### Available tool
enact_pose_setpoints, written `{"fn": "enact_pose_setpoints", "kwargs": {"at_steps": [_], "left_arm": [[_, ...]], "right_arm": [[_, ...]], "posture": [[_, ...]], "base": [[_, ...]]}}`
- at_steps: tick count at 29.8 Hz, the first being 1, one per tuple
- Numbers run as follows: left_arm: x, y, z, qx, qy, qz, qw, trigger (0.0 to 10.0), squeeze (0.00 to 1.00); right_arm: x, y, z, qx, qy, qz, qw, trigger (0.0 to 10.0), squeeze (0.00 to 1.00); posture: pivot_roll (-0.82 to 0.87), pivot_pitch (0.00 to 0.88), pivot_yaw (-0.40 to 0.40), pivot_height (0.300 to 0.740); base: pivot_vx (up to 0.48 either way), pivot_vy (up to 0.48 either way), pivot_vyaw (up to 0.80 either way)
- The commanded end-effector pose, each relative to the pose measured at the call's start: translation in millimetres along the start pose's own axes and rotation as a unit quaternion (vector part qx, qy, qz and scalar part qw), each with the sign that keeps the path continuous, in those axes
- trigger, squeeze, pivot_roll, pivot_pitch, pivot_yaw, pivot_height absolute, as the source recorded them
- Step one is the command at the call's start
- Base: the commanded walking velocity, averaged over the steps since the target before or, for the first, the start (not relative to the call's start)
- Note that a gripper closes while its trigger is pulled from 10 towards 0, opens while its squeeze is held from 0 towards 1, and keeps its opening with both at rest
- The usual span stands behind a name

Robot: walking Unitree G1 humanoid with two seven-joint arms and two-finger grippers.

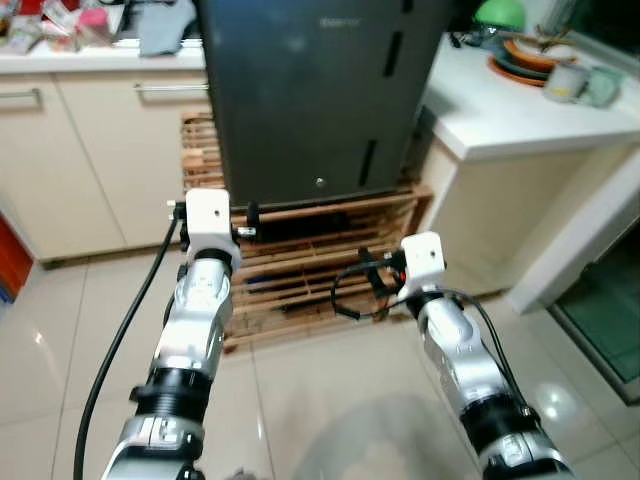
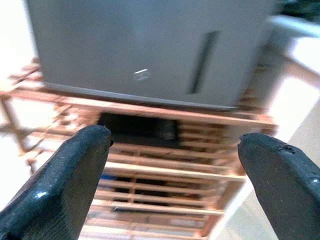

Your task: Restocking fridge

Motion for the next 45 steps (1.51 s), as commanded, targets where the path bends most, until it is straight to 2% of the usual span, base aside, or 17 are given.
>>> {"fn": "enact_pose_setpoints", "kwargs": {"at_steps": [1, 2, 3, 5, 6, 7, 8, 12, 18, 27, 32, 42, 45], "left_arm": [[6.3, 4, -0.7, 0.006, -0.02, -0.004, 1.0, 10.0, 0.0], [7.0, 2, -0.3, 0.004, -0.025, -0.004, 1.0, 10.0, 0.0], [7.0, 2, -0.3, 0.004, -0.025, -0.004, 1.0, 10.0, 0.0], [6.7, -2, 0.7, -0.003, -0.03, -0.004, 1.0, 10.0, 0.0], [6.7, -2, 0.7, -0.003, -0.03, -0.004, 1.0, 10.0, 0.0], [5.8, -7, 2.0, -0.016, -0.034, 0.001, 0.999, 10.0, 0.0], [5.4, -10, 2.6, -0.021, -0.035, 0.003, 0.999, 10.0, 0.0], [4.9, -12, 3.1, -0.026, -0.037, 0.005, 0.999, 10.0, 0.0], [1.3, -9, 1.0, -0.024, -0.035, 0.009, 0.999, 10.0, 0.0], [-5.8, -16, 8.9, -0.029, -0.05, 0.022, 0.998, 10.0, 0.0], [-8.3, -15, 8.5, -0.027, -0.052, 0.04, 0.998, 10.0, 0.0], [-11.6, -5, 7.7, 0.0, -0.051, 0.031, 0.998, 10.0, 0.0], [-11.5, -2, 8.4, 0.007, -0.052, 0.03, 0.998, 10.0, 0.0]], "right_arm": [[20.2, 8, 7.9, 0.029, -0.05, -0.012, 0.998, 10.0, 0.25], [29.8, 9, 13.4, 0.039, -0.08, -0.015, 0.996, 10.0, 0.25], [29.8, 9, 13.4, 0.039, -0.08, -0.015, 0.996, 10.0, 0.25], [44.1, 8, 22.7, 0.047, -0.121, -0.026, 0.991, 10.0, 0.25], [44.1, 8, 22.7, 0.047, -0.121, -0.026, 0.991, 10.0, 0.25], [56.1, 9, 28.9, 0.055, -0.153, -0.022, 0.987, 10.0, 0.25], [60.0, 10, 29.9, 0.058, -0.162, -0.022, 0.985, 10.0, 0.25], [62.0, 13, 29.4, 0.06, -0.168, -0.023, 0.984, 10.0, 0.25], [56.0, 16, 23.3, 0.059, -0.156, -0.021, 0.986, 10.0, 0.25], [62.4, 12, 25.3, 0.047, -0.161, -0.01, 0.986, 10.0, 0.25], [66.9, 8, 28.8, 0.04, -0.165, -0.005, 0.985, 10.0, 0.25], [69.9, 8, 28.6, 0.037, -0.169, -0.005, 0.985, 10.0, 0.25], [70.5, 7, 29.2, 0.036, -0.169, -0.006, 0.985, 10.0, 0.26]], "posture": [[-0.02, 0.0, -0.011, 0.74], [-0.02, 0.0, -0.004, 0.74], [-0.02, 0.0, -0.004, 0.74], [-0.03, 0.0, 0.007, 0.74], [-0.03, 0.0, 0.007, 0.74], [-0.04, 0.0, 0.016, 0.74], [-0.04, 0.0, 0.019, 0.74], [-0.04, 0.0, 0.02, 0.74], [-0.02, 0.0, 0.005, 0.74], [-0.02, 0.0, -0.002, 0.74], [-0.03, 0.0, 0.0, 0.74], [-0.02, 0.0, -0.004, 0.74], [-0.02, 0.0, -0.006, 0.74]], "base": [[0.458, 0.0, 0.0], [0.458, 0.0, 0.0], [0.458, 0.0, 0.0], [0.458, 0.0, 0.0], [0.458, 0.0, 0.0], [0.458, 0.0, 0.0], [0.458, 0.0, 0.0], [0.449, 0.0, 0.0], [0.331, 0.299, 0.0], [0.0, 0.47, 0.0], [-0.048, 0.434, -0.8], [-0.048, 0.44, -0.8], [0.0, 0.47, 0.0]]}}
Point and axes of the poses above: a point about 5 cm out from each wrist's last joint towards the gripper, its own z axis pointing back from the gripper into the wrist, its own y axis along the axis of the wrist's last joint, x = y × z, the point moved 2 cm from there along -z, pointing out of the wrist towards the gripper, and after that the axes turned 12 degrees about -z, right-handed, at the moved point
